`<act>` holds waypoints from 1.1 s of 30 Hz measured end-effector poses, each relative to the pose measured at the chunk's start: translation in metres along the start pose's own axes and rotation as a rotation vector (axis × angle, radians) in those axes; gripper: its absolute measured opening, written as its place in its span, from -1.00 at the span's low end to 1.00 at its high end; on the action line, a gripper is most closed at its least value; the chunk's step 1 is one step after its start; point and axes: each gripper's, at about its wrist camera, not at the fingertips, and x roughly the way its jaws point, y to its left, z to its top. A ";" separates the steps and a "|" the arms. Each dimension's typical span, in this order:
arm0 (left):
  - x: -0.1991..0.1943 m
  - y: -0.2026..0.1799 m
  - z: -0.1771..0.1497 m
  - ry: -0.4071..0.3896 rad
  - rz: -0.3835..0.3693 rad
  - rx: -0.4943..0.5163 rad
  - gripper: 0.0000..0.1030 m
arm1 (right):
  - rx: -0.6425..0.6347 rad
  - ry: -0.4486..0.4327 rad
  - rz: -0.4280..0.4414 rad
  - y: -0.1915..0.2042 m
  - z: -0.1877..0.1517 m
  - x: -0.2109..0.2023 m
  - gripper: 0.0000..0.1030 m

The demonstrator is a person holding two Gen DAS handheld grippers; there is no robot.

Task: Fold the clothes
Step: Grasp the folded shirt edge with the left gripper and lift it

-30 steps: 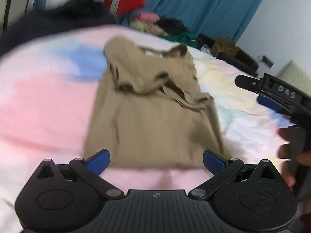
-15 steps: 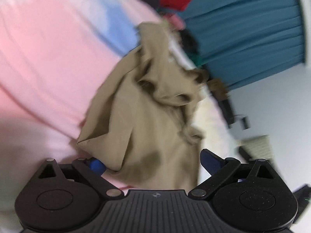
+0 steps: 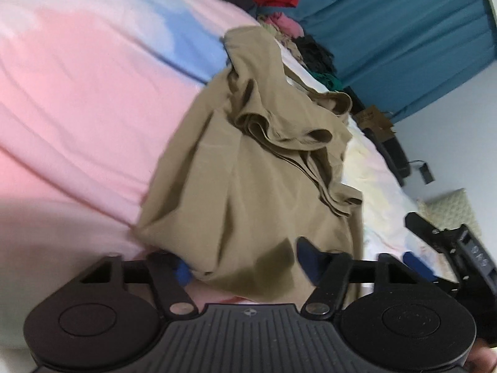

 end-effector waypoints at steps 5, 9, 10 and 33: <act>-0.008 0.009 0.002 -0.042 -0.005 -0.061 -0.43 | 0.002 0.007 0.014 0.001 -0.002 -0.001 0.73; -0.014 0.012 0.002 -0.074 -0.025 -0.098 -0.57 | 0.008 0.004 0.048 0.003 -0.003 -0.003 0.73; -0.016 0.012 0.002 -0.082 -0.034 -0.103 -0.57 | 0.005 0.002 0.049 0.004 -0.003 -0.004 0.73; -0.022 0.015 0.005 -0.109 -0.168 -0.172 -0.54 | 0.677 0.533 0.539 -0.005 -0.079 0.039 0.73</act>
